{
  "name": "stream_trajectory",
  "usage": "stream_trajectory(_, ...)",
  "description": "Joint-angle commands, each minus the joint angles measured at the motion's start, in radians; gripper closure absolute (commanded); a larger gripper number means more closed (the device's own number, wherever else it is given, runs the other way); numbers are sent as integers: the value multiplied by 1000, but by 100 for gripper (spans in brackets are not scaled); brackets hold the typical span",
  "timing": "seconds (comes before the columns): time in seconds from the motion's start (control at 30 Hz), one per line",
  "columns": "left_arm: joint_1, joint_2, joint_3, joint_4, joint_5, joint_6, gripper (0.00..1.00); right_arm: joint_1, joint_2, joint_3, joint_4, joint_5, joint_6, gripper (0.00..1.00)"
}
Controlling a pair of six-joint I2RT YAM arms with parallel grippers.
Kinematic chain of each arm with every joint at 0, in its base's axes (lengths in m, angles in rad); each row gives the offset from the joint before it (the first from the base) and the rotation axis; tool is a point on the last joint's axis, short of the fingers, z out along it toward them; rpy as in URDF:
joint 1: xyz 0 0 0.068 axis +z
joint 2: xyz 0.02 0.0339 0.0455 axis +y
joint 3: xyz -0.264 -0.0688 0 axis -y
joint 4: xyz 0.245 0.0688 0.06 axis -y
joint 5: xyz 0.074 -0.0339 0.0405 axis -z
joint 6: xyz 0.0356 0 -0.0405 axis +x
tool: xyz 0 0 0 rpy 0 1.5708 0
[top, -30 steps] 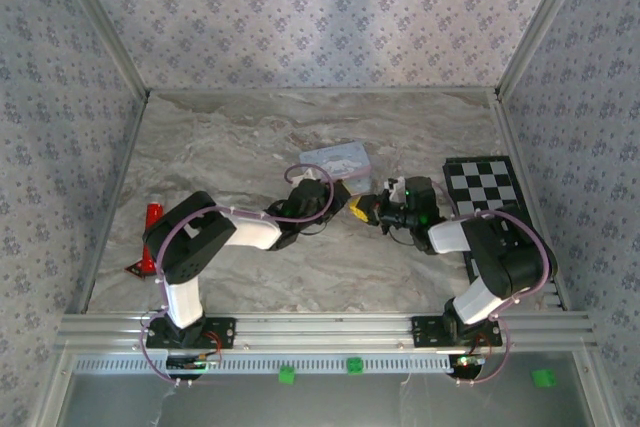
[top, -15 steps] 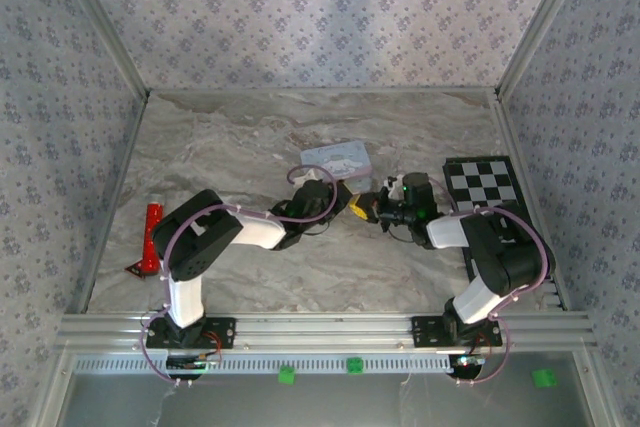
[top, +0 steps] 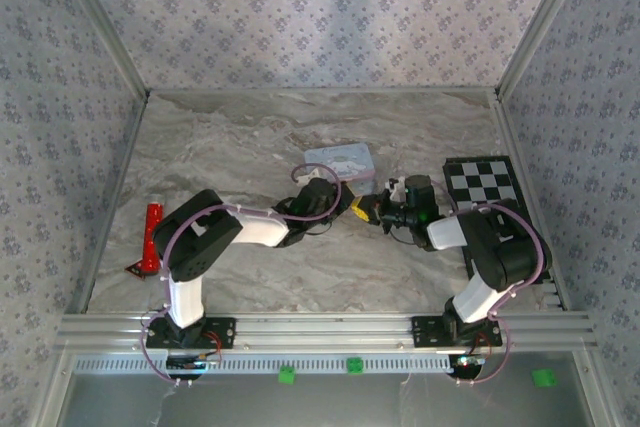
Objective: Unlock the padlock with the key
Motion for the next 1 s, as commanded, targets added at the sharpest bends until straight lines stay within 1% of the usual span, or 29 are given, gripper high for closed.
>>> stream_trajectory(0.0,-122,-40,13,0,274,33,100,-22,-39,72,112,88,-51,100)
stream_trajectory(0.03,-115,-44,2,1,267,30,100,-30,-43,60,109,88,-54,100)
stream_trajectory(0.13,-93,-49,-28,0,250,19,100,-36,-54,24,83,102,-91,88)
stream_trajectory(0.23,-71,-44,-52,34,252,4,100,-37,-54,-5,79,100,-113,78)
stream_trajectory(0.37,-57,-56,-59,5,238,13,100,-40,-70,-43,85,90,-114,64)
stream_trajectory(0.5,-51,-66,-74,-1,223,10,100,-40,-122,-55,50,75,-135,59)
stream_trajectory(0.57,-50,-64,-77,4,223,8,100,-35,-177,-52,-33,79,-186,59)
stream_trajectory(0.63,-48,-64,-82,14,225,3,100,-34,-249,-48,-160,100,-262,59)
stream_trajectory(0.7,-47,-65,-90,20,225,2,100,-23,-344,-36,-322,156,-374,58)
stream_trajectory(0.73,-46,-67,-93,20,224,2,100,-10,-400,-25,-434,211,-448,59)
stream_trajectory(0.77,-43,-70,-97,21,223,0,100,12,-465,-10,-545,291,-521,59)
stream_trajectory(0.83,-38,-75,-104,21,222,-1,100,70,-569,2,-689,459,-642,60)
stream_trajectory(0.9,-34,-79,-109,21,220,-1,100,118,-658,-16,-745,582,-729,62)
stream_trajectory(0.97,-29,-85,-115,18,218,-1,100,133,-725,-50,-753,639,-767,63)
